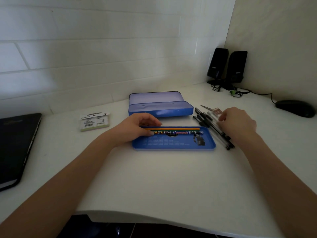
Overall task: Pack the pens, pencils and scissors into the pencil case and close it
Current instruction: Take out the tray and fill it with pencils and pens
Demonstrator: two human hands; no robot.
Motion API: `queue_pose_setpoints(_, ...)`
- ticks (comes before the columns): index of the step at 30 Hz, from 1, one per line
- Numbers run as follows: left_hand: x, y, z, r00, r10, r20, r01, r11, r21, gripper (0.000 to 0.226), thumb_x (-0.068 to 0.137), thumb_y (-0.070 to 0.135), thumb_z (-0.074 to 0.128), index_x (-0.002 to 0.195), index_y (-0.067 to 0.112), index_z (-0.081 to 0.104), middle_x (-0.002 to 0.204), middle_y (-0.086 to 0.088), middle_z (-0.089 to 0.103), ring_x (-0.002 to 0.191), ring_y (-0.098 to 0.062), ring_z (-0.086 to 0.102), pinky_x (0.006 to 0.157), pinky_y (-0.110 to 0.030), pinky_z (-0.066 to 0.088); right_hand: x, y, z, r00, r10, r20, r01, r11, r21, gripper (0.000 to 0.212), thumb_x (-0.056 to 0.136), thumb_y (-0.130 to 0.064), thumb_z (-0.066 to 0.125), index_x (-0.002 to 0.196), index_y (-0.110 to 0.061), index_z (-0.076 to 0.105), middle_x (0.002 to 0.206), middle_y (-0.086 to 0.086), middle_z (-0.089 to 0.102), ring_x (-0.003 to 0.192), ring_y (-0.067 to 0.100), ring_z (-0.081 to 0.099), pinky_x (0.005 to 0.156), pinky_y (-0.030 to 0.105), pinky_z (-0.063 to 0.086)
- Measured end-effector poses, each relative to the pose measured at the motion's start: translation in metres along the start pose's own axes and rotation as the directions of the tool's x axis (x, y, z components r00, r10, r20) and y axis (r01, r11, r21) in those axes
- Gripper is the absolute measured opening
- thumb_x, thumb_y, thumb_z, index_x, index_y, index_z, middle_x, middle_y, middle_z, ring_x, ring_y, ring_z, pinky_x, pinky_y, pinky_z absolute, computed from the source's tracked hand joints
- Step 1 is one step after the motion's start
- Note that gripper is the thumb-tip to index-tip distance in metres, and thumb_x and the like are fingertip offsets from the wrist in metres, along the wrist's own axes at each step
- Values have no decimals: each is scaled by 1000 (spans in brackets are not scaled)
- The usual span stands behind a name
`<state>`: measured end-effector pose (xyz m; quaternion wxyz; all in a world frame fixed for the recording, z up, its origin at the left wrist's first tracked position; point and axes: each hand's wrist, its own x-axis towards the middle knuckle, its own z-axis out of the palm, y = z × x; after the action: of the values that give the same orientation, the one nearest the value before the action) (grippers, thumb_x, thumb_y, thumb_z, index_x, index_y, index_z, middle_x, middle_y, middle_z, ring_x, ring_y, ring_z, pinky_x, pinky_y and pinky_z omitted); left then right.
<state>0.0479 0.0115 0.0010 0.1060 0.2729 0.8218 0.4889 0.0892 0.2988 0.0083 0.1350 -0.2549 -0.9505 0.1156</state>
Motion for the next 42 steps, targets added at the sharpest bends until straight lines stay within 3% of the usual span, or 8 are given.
queue_pose_setpoints(6,1,0,1,1000,1,-2,-1,1000,-3,34,78,-9,65,93,22,64,101,11,67,86,10,63,79,-6,46,-2,-1,-3,998,4,62,-2,999,-41,15,87,-26,56,92,-12,53,105,14,62,102,33,56,77,34,39)
queue_pose_setpoints(12,0,-1,0,1000,0,-2,0,1000,2,35,78,-10,65,93,21,65,101,11,68,87,9,63,79,-6,46,-8,-3,-10,999,-33,-14,31,995,-95,17,82,-26,59,83,-14,47,85,7,49,97,32,57,75,33,33)
queue_pose_setpoints(19,-1,1,0,1000,-10,0,10,1000,-3,34,77,-8,66,93,21,65,101,11,68,88,8,63,79,-6,46,-13,-9,-16,998,-33,-52,33,999,-7,17,80,-24,60,75,-10,49,65,4,44,72,28,49,66,31,38)
queue_pose_setpoints(27,0,1,5,990,36,-138,-28,998,59,25,76,-2,70,88,20,67,92,7,70,81,2,65,79,-9,48,-18,-20,-18,970,-148,-192,167,982,90,17,86,-24,57,89,-12,68,87,8,68,76,27,61,64,31,46)
queue_pose_setpoints(30,-1,4,8,959,78,-272,-76,997,20,18,77,0,69,88,14,67,90,5,71,82,-3,65,78,-13,49,-19,-23,-21,959,-239,-156,275,916,291,11,86,-28,61,90,-20,68,88,0,69,78,18,63,70,33,53)
queue_pose_setpoints(34,-6,16,8,905,160,-394,-158,987,37,27,76,11,74,101,20,69,95,8,71,86,1,65,83,-10,49,-29,-34,-21,888,-452,-84,428,747,508,3,82,-26,70,84,-23,70,72,-10,67,63,3,57,60,16,49)
queue_pose_setpoints(37,-10,23,12,934,125,-333,-142,990,-26,34,76,12,73,109,20,69,90,8,71,79,5,62,77,-8,47,-40,-43,-13,820,-569,-64,505,666,549,4,82,-20,70,85,-21,73,71,-11,67,58,3,53,57,8,43)
queue_pose_setpoints(42,-9,23,14,900,119,-419,-144,989,-29,27,78,7,72,104,16,71,89,4,72,78,2,63,75,-8,48,-47,-50,-2,756,-652,-63,552,582,598,12,83,-17,69,90,-26,73,78,-7,69,62,10,53,60,17,43)
